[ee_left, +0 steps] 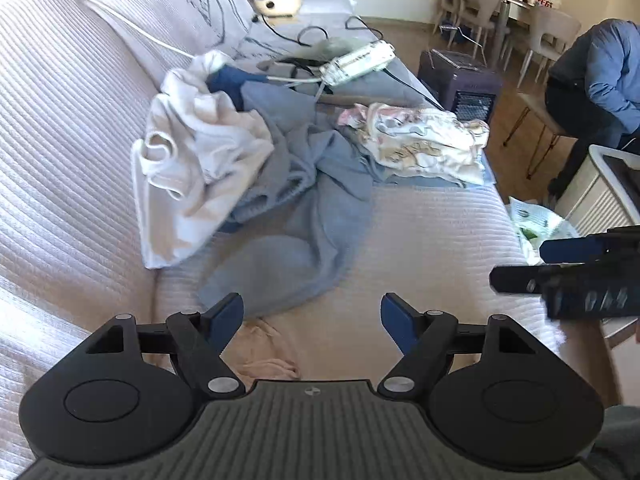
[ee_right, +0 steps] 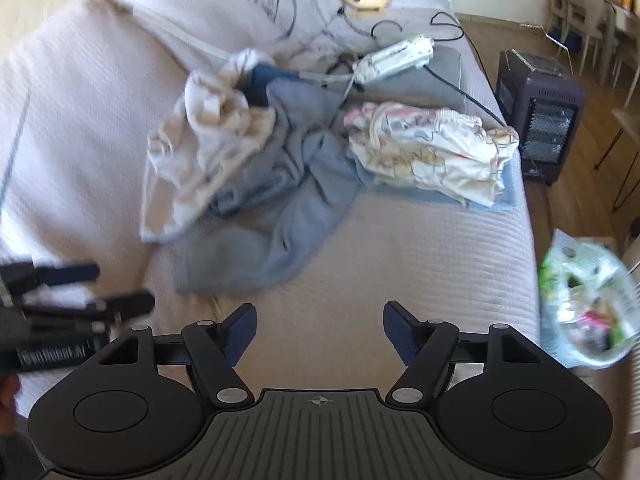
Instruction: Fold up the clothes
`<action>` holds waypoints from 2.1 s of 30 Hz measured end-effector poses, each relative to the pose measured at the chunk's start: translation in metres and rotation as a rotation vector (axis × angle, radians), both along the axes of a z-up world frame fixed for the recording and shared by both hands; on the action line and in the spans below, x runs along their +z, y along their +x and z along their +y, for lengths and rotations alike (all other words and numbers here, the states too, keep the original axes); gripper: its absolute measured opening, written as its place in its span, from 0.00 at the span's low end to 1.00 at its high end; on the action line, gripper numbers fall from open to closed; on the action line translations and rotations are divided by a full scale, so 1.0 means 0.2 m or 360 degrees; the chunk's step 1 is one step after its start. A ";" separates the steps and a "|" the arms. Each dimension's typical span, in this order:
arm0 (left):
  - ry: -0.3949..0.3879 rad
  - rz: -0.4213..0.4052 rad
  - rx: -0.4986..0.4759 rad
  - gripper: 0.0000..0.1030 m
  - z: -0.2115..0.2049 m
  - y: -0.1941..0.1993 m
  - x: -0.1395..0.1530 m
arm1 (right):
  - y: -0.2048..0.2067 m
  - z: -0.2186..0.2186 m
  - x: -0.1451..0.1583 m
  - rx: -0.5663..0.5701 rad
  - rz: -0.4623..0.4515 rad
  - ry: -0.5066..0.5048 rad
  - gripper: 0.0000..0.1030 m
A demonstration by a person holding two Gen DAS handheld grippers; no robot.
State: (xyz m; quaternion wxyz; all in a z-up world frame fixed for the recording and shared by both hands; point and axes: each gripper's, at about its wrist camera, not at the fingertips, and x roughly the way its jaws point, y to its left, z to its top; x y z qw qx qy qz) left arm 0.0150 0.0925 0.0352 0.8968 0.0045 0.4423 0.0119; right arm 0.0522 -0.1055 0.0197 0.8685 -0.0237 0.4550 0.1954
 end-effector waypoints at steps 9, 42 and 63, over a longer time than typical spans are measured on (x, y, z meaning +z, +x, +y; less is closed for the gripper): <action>0.0383 0.0078 -0.0175 0.75 -0.15 0.23 0.09 | -0.17 -0.10 0.27 0.0070 -0.0303 -0.0309 0.83; -0.0294 0.0132 0.0363 0.68 0.54 0.10 -0.52 | -0.02 0.73 -0.96 0.1235 0.0172 0.0188 0.43; -0.0410 -0.0075 0.0265 0.72 0.45 0.09 -0.35 | -0.04 0.26 -0.49 0.0549 -0.0208 0.0195 0.03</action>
